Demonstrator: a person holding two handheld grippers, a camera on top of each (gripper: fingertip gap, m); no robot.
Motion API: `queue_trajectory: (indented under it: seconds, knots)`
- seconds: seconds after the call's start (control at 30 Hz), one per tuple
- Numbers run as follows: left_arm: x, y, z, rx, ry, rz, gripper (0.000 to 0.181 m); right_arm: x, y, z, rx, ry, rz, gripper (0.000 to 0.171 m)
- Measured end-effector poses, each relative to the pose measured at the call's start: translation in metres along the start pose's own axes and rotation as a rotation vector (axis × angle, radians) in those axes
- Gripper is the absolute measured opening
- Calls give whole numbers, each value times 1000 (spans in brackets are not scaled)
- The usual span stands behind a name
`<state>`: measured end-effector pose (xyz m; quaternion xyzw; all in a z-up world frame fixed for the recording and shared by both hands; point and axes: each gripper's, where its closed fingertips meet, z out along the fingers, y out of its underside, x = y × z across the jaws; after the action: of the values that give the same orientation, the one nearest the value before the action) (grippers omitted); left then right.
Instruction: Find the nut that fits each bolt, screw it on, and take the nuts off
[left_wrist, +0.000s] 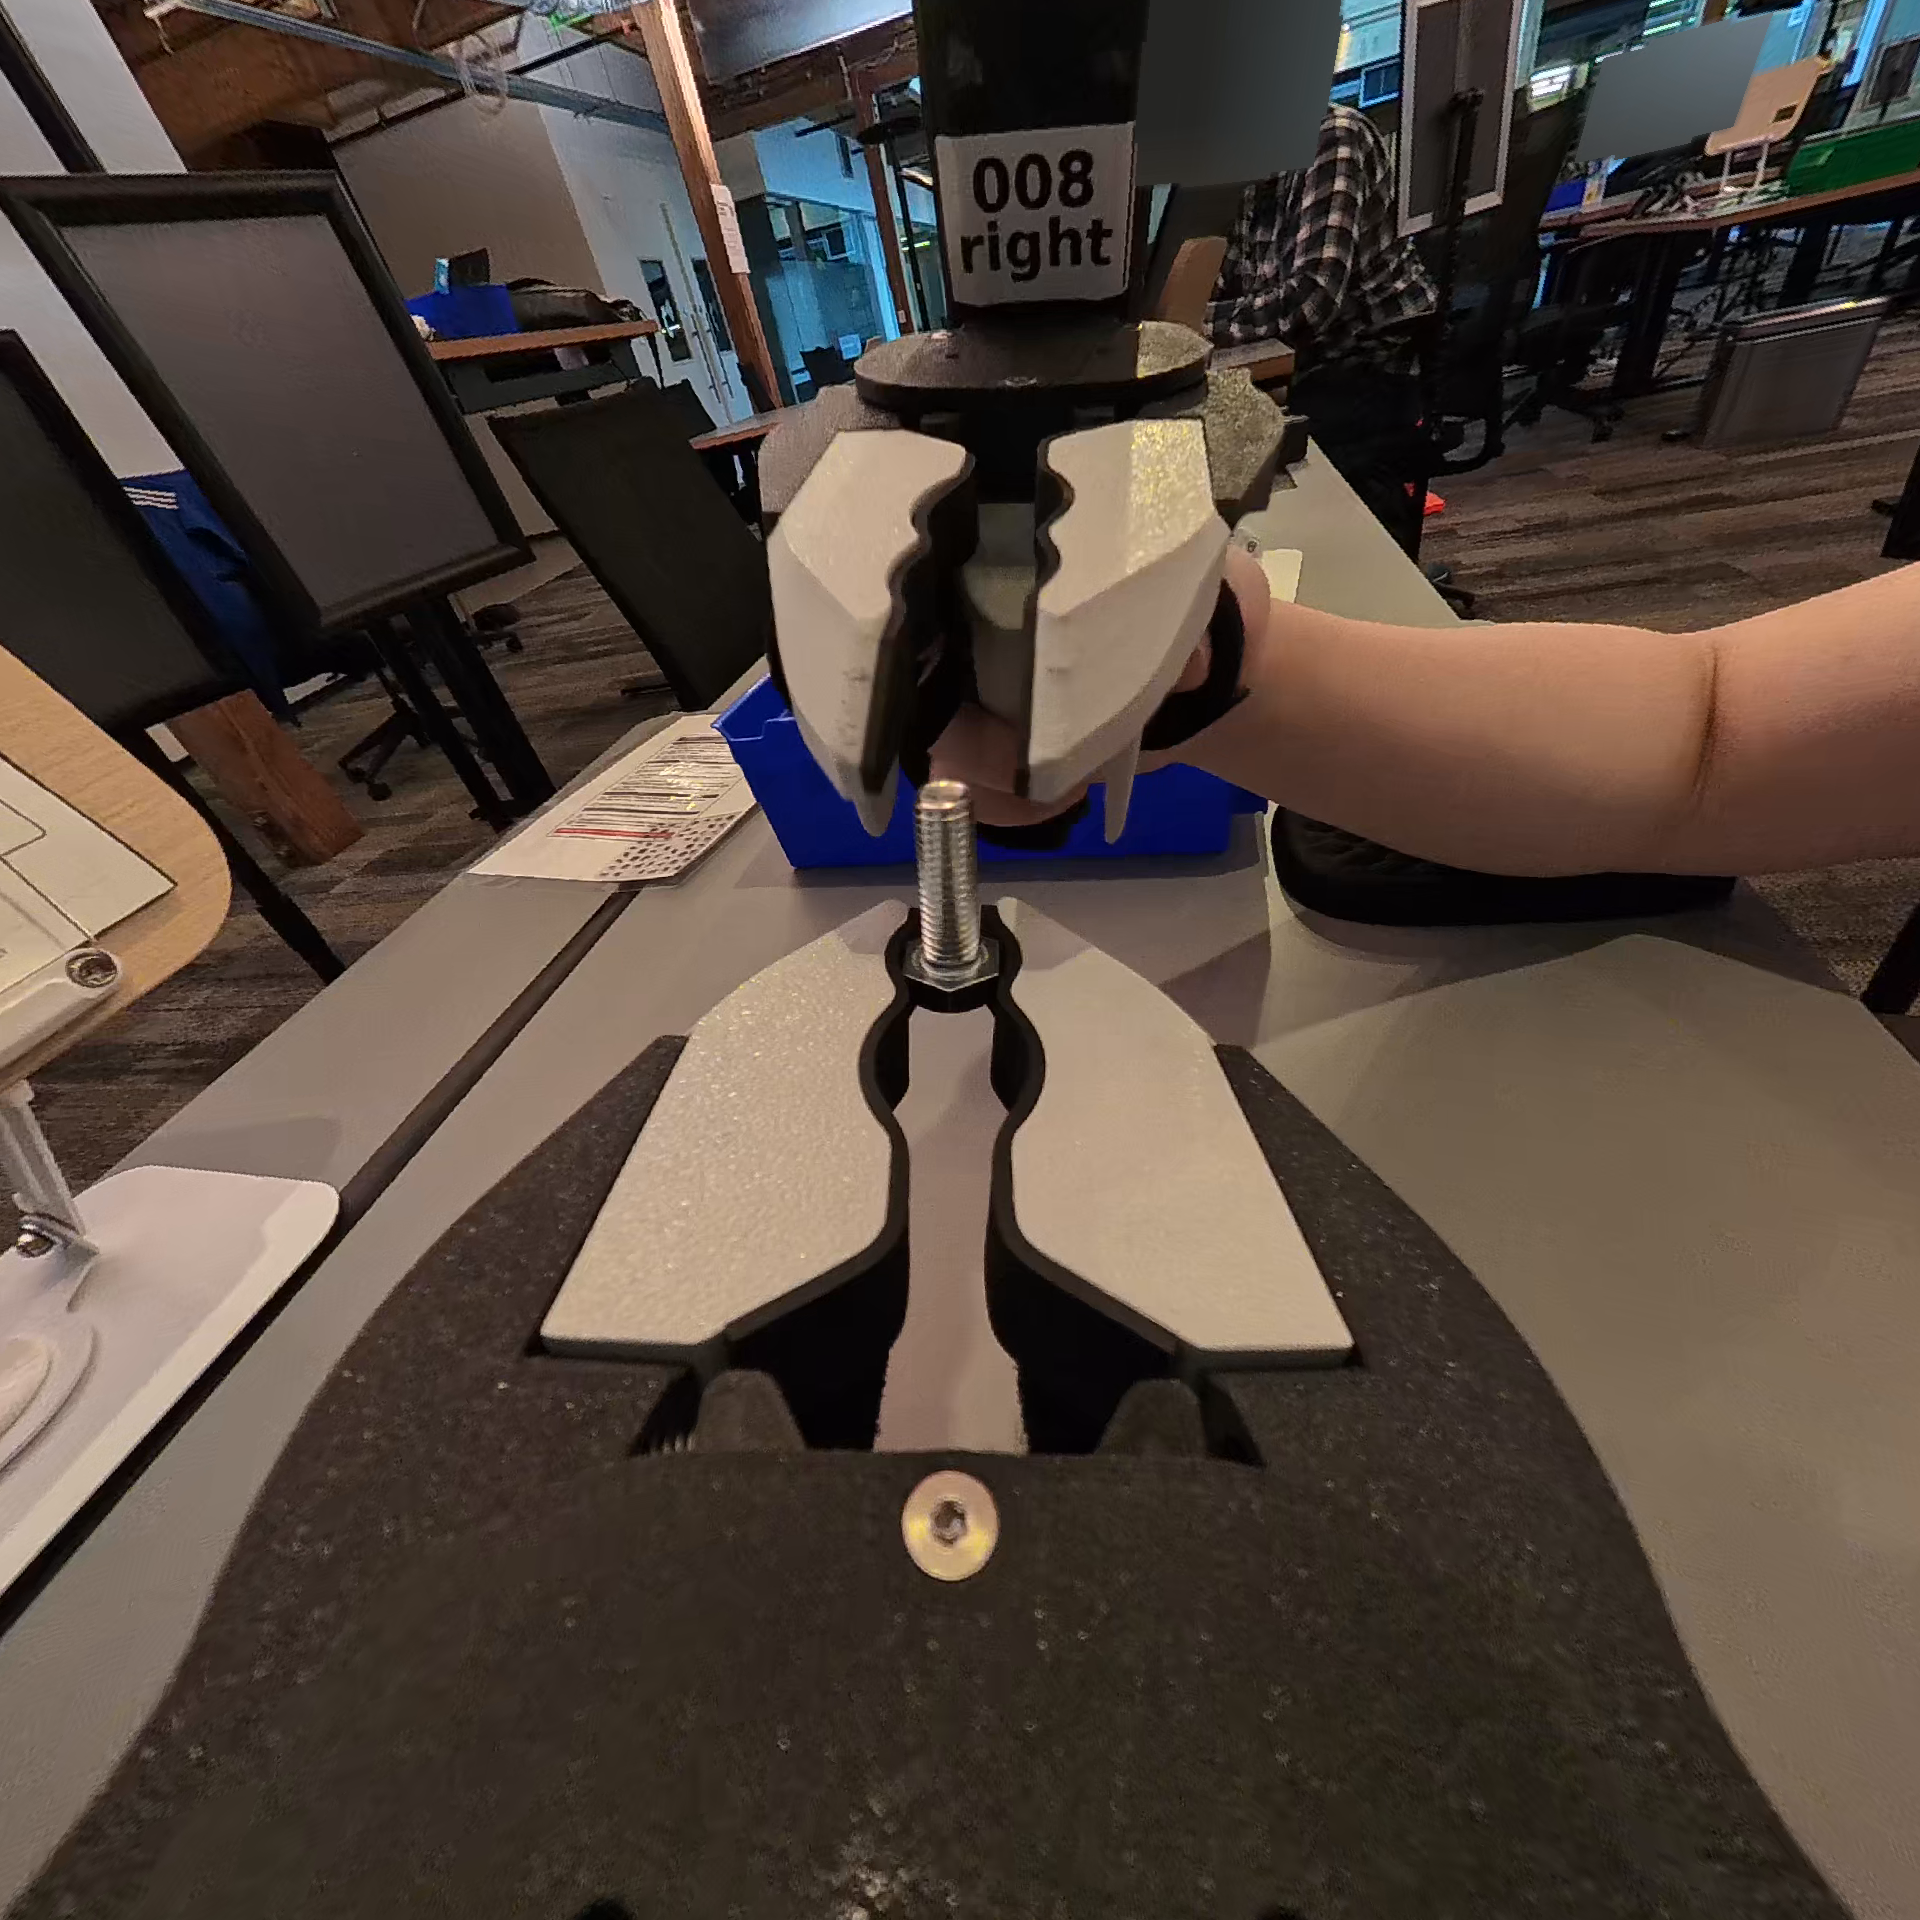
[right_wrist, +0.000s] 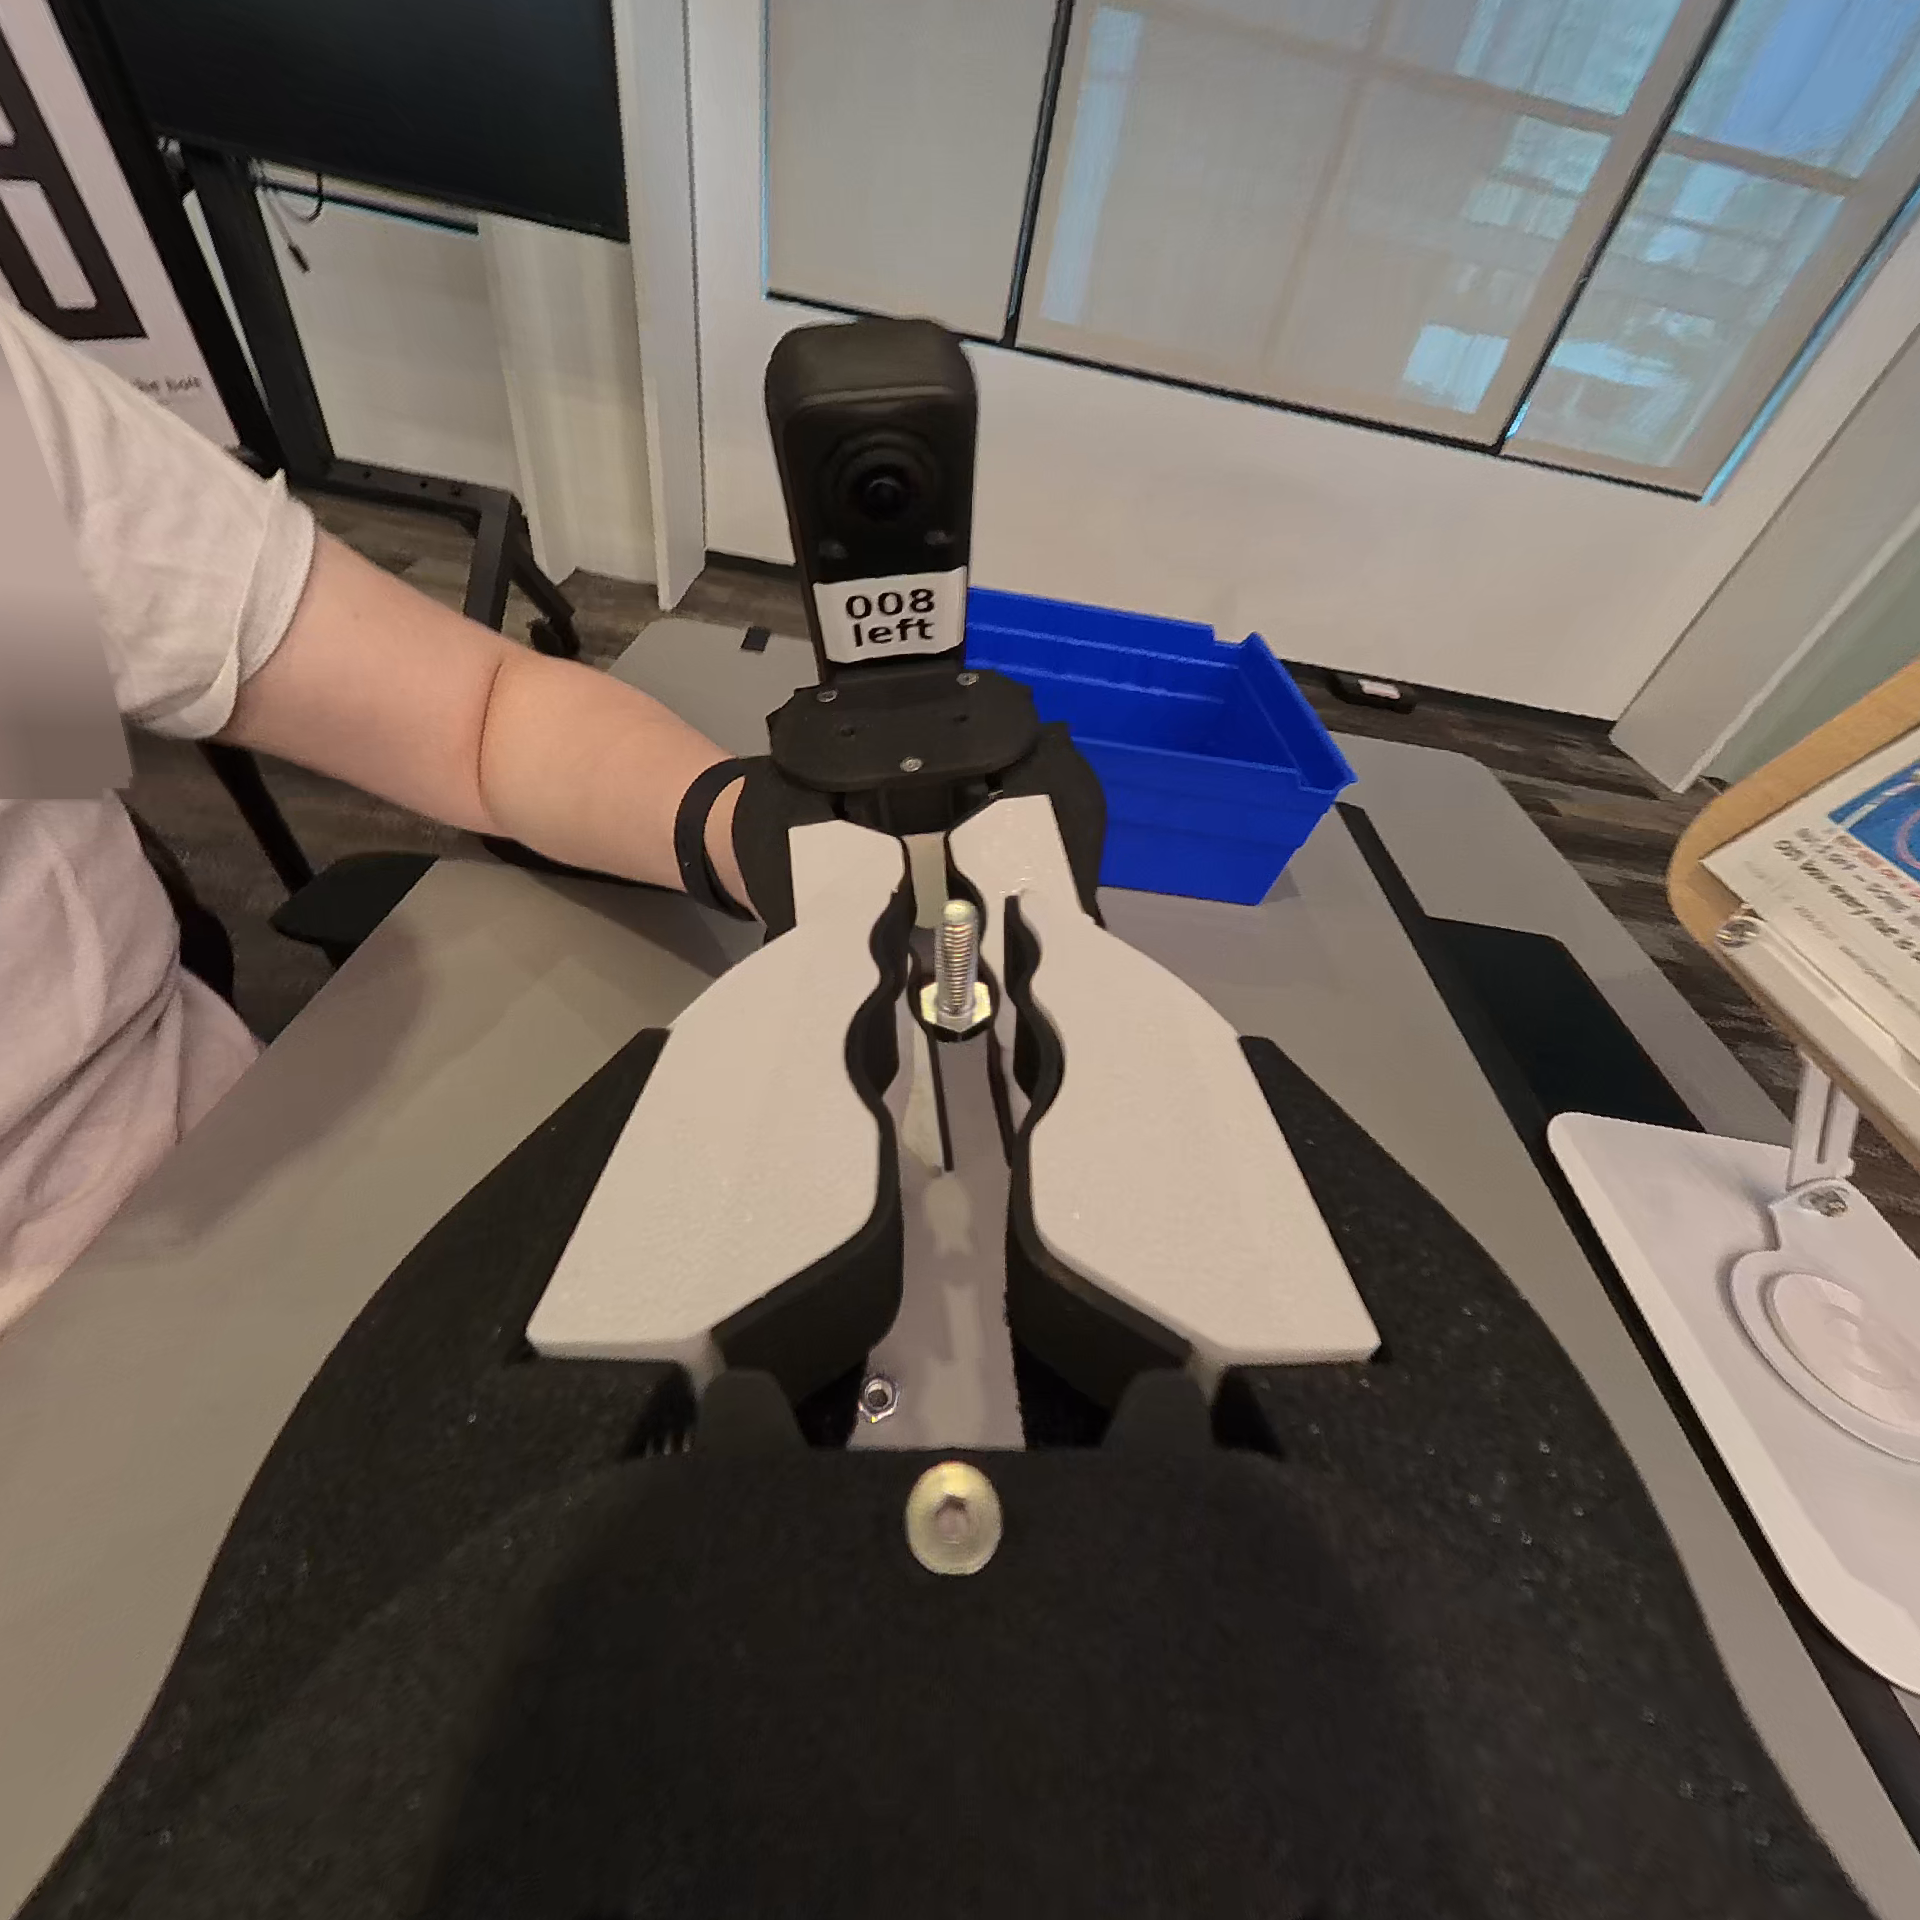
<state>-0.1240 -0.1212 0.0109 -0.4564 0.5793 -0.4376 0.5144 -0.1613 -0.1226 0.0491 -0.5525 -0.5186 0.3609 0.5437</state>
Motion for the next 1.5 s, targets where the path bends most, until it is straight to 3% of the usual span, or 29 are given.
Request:
queue_trajectory:
  seconds: [0.33, 0.47, 1.5]
  knots:
    - [3, 4, 3, -23, 14, 0, 10, -3, 6, 6, -49, -1, -16, 17]
    - [5, 4, 3, -26, 26, -2, 10, -4, 9, 6, -61, -5, -21, 7]
    - [9, -1, 3, 2, 43, -16, 10, -6, 5, 6, -11, -35, -3, 7]
